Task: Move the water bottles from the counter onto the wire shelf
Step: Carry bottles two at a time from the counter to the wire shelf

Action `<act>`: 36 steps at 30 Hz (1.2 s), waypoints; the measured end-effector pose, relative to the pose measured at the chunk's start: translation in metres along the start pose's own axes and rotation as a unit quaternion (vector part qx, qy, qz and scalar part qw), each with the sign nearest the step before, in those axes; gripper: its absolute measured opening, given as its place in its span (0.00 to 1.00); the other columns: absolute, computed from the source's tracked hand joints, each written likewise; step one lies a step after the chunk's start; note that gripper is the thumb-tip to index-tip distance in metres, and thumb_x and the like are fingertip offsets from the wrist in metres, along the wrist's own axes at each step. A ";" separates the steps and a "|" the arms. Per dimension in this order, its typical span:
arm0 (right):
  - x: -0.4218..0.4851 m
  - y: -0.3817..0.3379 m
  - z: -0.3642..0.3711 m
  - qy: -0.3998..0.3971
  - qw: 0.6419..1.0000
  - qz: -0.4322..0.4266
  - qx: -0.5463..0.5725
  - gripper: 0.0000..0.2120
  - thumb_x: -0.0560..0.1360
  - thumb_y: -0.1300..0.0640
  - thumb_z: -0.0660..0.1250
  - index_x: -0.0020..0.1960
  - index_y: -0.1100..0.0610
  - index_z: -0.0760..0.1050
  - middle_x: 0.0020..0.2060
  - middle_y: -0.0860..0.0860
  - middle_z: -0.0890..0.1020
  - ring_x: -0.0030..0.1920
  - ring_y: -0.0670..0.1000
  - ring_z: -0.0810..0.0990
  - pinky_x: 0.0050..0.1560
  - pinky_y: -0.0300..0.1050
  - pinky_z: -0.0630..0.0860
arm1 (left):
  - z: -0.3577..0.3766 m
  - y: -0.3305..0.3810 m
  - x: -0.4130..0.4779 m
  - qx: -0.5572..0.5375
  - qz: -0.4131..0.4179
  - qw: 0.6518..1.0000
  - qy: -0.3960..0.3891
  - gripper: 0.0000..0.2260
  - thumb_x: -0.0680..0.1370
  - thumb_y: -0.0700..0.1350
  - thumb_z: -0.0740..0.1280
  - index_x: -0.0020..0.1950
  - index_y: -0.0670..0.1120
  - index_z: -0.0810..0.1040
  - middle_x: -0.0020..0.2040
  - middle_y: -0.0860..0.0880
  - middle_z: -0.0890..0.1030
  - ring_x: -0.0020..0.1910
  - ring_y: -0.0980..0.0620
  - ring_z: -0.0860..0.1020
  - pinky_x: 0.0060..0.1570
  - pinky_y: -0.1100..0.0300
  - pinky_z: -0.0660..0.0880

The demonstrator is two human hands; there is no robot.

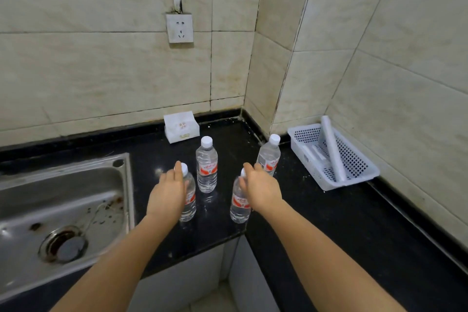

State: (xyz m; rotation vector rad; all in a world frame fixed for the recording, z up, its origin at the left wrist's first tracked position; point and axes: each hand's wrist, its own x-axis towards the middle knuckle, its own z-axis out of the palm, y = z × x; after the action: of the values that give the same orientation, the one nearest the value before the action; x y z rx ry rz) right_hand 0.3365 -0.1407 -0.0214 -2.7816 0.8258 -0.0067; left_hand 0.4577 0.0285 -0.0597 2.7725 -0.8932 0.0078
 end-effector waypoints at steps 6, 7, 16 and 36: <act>-0.001 0.001 -0.001 0.018 1.000 -0.002 0.010 0.15 0.82 0.50 0.59 0.64 0.57 0.70 0.55 0.55 0.76 0.53 0.55 0.79 0.44 0.44 0.72 | -0.002 -0.021 0.011 -0.028 0.005 0.999 0.023 0.16 0.79 0.50 0.62 0.57 0.39 0.75 0.51 0.41 0.78 0.51 0.41 0.76 0.42 0.48 0.77; -0.003 0.000 -0.001 0.018 1.000 0.000 0.015 0.14 0.81 0.50 0.59 0.62 0.57 0.71 0.54 0.55 0.76 0.52 0.55 0.79 0.44 0.45 0.73 | 0.000 -0.025 0.012 -0.037 0.006 0.999 0.017 0.15 0.80 0.50 0.59 0.56 0.40 0.76 0.52 0.42 0.77 0.51 0.42 0.76 0.43 0.49 0.77; -0.012 -0.006 0.007 0.034 0.999 0.026 0.026 0.11 0.80 0.49 0.61 0.56 0.57 0.73 0.51 0.55 0.77 0.49 0.56 0.80 0.49 0.53 0.79 | -0.026 -0.020 0.037 -0.209 0.013 0.973 -0.095 0.37 0.73 0.52 0.70 0.76 0.56 0.53 0.72 0.41 0.66 0.69 0.40 0.68 0.63 0.45 0.69; -0.065 0.013 0.022 0.083 0.961 0.171 0.202 0.12 0.73 0.53 0.71 0.54 0.56 0.78 0.49 0.53 0.81 0.49 0.54 0.80 0.49 0.52 0.79 | -0.014 -0.026 0.011 -0.149 0.080 0.986 0.001 0.12 0.74 0.54 0.67 0.48 0.47 0.79 0.41 0.50 0.72 0.39 0.52 0.74 0.34 0.59 0.67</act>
State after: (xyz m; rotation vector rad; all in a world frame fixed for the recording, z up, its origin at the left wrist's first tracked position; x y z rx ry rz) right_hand 0.2768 -0.1113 -0.0414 -2.2517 1.1879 -0.3153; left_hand 0.4833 0.0458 -0.0509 2.4197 -1.0223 -0.0888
